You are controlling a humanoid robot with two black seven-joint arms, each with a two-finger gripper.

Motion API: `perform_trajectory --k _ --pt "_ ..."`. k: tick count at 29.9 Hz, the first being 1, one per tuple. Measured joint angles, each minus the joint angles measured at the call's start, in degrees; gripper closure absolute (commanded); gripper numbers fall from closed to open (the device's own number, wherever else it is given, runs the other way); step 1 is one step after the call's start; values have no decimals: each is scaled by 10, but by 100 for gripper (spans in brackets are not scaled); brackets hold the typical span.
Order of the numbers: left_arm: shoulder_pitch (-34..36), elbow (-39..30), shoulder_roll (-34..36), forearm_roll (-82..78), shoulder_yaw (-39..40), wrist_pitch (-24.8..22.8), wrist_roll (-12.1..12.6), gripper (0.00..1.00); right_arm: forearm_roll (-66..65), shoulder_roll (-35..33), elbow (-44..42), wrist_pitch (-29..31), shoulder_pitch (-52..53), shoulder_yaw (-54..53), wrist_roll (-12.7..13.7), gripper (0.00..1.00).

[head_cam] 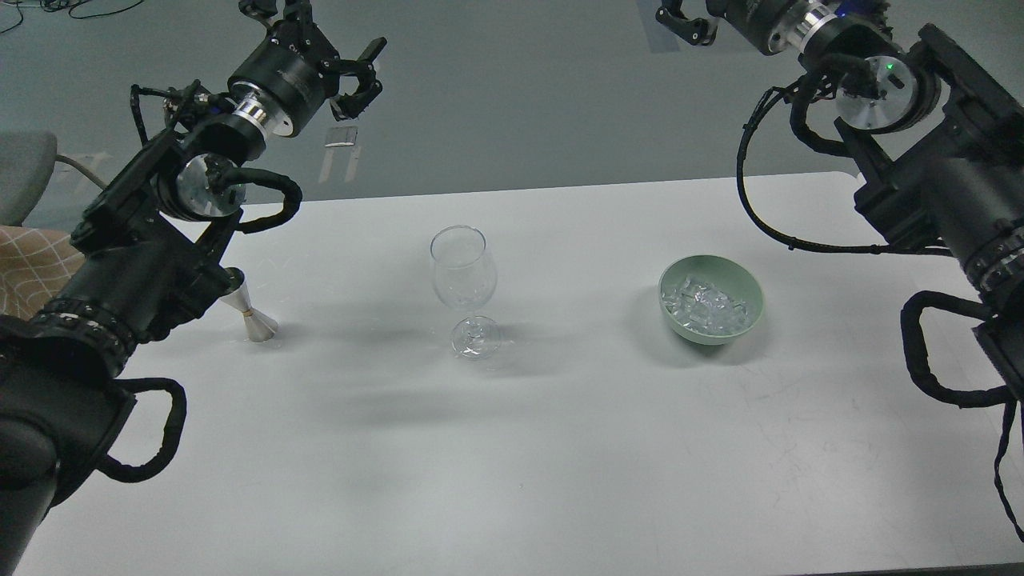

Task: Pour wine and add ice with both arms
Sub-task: 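Move the left gripper down toward the metal jigger cup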

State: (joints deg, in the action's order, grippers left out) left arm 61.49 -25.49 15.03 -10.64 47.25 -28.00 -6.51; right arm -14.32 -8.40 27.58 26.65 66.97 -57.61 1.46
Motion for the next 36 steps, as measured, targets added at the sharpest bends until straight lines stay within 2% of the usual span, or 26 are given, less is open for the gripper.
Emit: perform_trajectory --k 13,36 --pt "-19 0 8 9 9 0 6 2 5 -2 3 1 -4 -5 1 0" --pt "-10 -8 4 10 8 0 4 2 5 -4 11 6 1 -8 -1 0"
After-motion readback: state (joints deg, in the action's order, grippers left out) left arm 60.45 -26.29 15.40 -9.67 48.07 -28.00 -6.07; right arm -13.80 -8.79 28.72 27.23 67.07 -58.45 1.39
